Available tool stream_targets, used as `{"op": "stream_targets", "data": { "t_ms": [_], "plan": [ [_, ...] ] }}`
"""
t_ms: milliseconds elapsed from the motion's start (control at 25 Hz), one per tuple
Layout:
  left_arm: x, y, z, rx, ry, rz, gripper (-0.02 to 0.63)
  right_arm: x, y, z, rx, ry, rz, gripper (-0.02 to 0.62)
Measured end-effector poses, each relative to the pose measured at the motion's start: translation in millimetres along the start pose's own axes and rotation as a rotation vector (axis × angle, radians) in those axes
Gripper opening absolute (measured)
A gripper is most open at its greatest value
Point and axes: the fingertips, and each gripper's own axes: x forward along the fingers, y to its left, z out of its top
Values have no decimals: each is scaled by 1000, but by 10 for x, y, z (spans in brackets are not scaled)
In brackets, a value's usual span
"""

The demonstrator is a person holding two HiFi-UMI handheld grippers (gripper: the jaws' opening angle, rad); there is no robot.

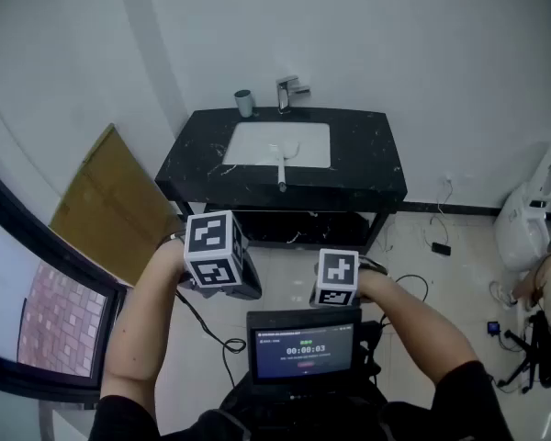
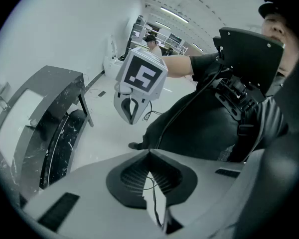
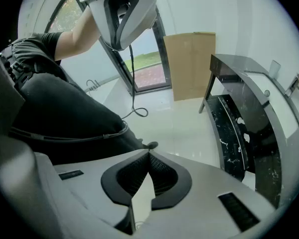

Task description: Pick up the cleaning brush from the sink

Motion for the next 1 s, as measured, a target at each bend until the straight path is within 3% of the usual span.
{"op": "stream_targets", "data": {
  "t_ms": [240, 440, 640, 800, 1000],
  "plan": [
    [17, -1, 147, 1, -6, -9, 0, -94, -24, -67, -23, -9, 8, 8],
    [-134, 64, 382, -6, -41, 24, 0, -452, -120, 31, -18, -120, 50, 8],
    [-223, 207, 534, -35, -67, 34, 0, -839, -440, 98, -56, -135, -3, 8],
    [-441, 450, 456, -54, -116, 75, 0, -1067, -684, 431, -59, -184, -6, 8],
    [-911, 915, -58, -42, -130, 116, 0, -1288, -1154, 1175, -37, -236, -40, 8]
  ]
}}
